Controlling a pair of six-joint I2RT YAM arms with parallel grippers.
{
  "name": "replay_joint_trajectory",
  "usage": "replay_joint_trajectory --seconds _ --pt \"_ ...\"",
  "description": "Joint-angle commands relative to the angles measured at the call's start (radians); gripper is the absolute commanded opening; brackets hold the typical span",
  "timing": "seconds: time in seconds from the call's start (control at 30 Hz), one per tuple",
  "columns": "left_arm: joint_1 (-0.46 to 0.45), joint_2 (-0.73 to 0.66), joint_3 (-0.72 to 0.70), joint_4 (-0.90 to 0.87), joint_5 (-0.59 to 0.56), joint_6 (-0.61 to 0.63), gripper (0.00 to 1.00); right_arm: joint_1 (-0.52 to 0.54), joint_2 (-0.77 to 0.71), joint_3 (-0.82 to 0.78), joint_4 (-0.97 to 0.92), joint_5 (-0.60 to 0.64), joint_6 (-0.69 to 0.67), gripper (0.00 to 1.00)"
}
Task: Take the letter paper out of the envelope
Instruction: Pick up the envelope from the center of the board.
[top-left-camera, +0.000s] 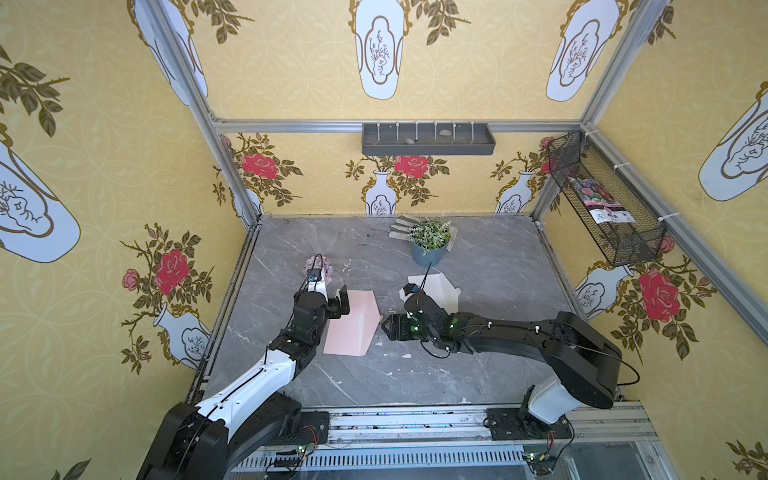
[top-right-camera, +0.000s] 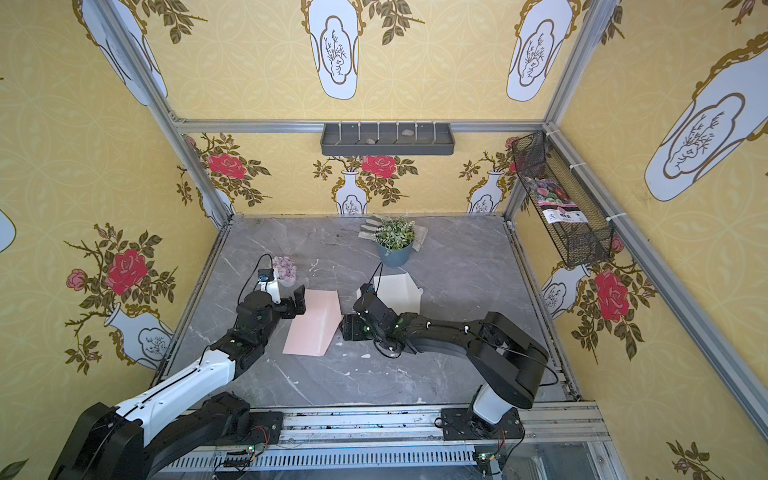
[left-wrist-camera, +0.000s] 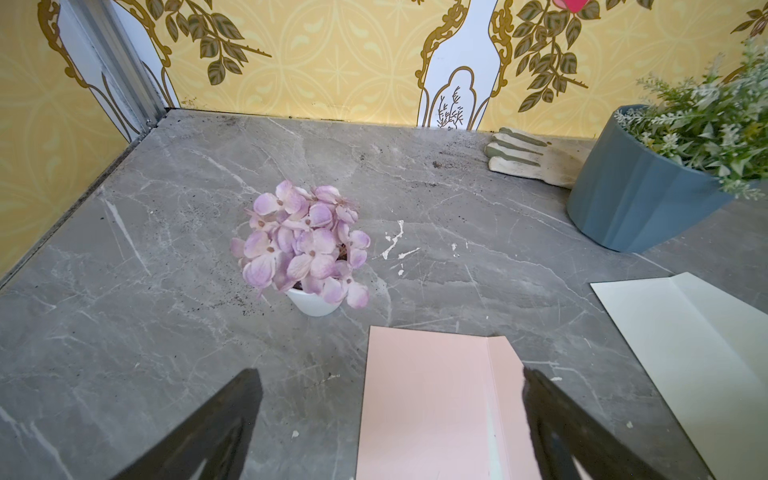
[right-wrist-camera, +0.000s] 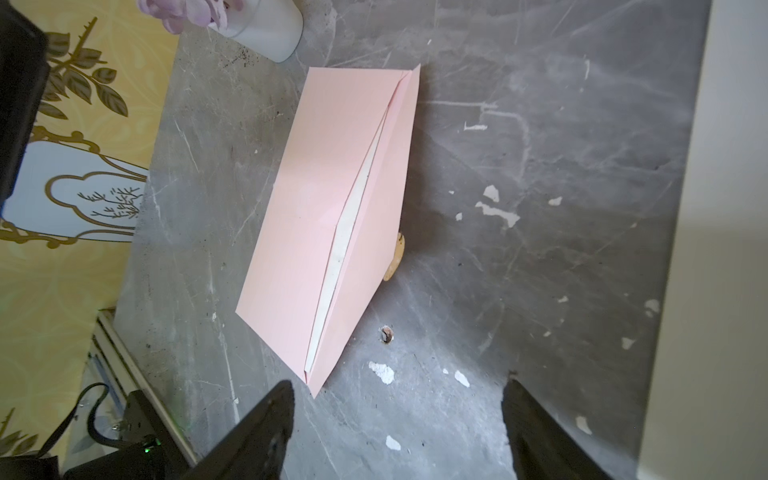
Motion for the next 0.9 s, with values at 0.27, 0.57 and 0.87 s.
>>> replay_joint_trajectory --seconds 0.27,0.57,0.87 --pt "0.000 -0.012 -0.007 0.013 -0.013 -0.001 0.99 0.038 0.162 0.000 0.287 -0.039 0.125 0.68" --pt "0.000 -0.017 -0.009 0.013 -0.012 0.011 0.99 0.041 0.297 -0.006 0.489 -0.002 0.191 0.59" --pt "0.000 -0.028 -0.015 0.012 -0.030 0.013 0.99 0.050 0.379 -0.014 0.651 -0.015 0.252 0.05"
